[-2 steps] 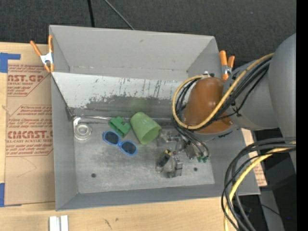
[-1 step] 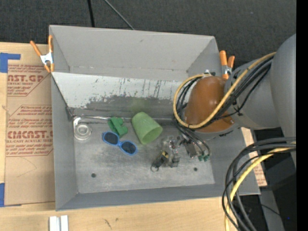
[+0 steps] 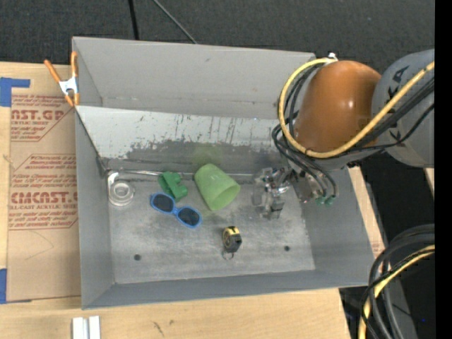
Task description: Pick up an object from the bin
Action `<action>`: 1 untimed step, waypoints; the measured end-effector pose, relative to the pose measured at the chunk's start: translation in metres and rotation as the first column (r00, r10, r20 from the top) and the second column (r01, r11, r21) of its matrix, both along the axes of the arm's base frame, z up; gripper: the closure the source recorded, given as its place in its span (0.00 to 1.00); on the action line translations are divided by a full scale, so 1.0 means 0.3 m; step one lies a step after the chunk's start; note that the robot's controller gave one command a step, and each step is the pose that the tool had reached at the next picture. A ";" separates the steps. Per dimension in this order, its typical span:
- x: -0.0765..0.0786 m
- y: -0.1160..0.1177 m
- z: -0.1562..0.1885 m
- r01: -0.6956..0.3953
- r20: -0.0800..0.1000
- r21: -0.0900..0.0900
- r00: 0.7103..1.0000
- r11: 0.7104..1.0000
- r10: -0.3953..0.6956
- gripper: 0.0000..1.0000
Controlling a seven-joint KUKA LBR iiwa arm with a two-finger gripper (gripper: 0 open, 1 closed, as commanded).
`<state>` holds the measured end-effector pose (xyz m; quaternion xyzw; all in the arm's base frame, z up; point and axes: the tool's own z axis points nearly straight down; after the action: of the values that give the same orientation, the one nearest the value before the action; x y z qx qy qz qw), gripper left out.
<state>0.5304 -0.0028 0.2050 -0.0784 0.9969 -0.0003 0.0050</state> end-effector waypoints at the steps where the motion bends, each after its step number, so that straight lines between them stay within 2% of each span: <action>1: -0.069 0.045 -0.242 0.132 -0.016 0.001 0.991 0.991 -0.132 1.00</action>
Offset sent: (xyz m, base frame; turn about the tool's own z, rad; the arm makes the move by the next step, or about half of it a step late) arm -0.0190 0.0121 -0.0691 0.1331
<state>0.5098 0.0107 0.1325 -0.0121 0.9999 0.0007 -0.0028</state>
